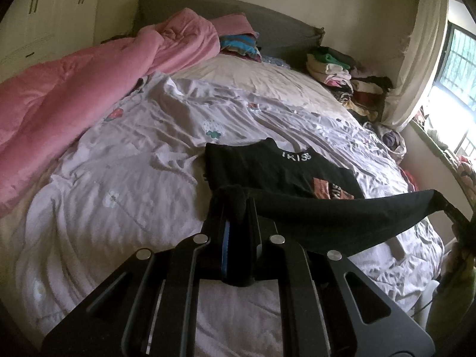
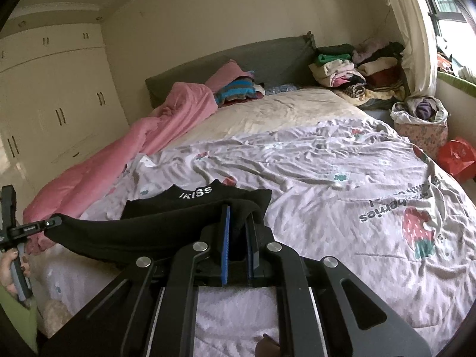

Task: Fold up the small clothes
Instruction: 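Lift the hem with the right gripper and fold it toward the collar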

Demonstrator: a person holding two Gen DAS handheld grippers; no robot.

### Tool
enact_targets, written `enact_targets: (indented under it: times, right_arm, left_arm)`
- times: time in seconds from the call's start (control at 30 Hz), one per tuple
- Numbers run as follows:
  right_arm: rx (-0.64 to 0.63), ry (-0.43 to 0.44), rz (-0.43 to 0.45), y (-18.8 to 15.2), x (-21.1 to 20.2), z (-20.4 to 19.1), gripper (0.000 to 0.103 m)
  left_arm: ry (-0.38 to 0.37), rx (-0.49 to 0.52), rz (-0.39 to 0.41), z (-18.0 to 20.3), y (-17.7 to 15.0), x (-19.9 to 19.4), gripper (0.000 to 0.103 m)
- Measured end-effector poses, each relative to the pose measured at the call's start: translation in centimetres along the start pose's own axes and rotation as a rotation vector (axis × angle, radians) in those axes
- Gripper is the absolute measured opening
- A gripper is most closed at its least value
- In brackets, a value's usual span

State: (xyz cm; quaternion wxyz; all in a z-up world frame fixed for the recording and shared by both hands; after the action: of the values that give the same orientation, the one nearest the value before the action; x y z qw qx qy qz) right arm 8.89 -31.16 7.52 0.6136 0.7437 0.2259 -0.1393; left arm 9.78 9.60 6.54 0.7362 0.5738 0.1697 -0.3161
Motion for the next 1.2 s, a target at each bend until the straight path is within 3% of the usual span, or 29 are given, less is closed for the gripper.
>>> enact_targets:
  times: [0.67, 1.2]
  right_arm:
    - [-0.046, -0.085, -0.024, 1.9, 6.7, 0.1, 0.008]
    - [-0.038, -0.15, -0.09, 0.8, 12.9, 1.1, 0.008]
  left_arm:
    - [0.039, -0.019, 0.0, -1.4, 3.3, 5.9, 0.004]
    - [0.094, 0.012, -0.046, -2.4, 3.5, 11.4, 0.005]
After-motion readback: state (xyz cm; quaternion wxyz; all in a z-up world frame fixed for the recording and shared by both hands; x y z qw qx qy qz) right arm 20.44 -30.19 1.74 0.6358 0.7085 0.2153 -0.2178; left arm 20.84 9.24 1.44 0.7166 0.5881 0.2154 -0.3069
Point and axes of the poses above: each gripper's, at about its wrist camera, not at the fingertips, and x roughly the way its jaws point, z to its right, y to its top, the point moved 2 cm from there along x, roughly the way its jaws point, and after that the axes turned 4 degrees about -y, right-handed, at the moved point
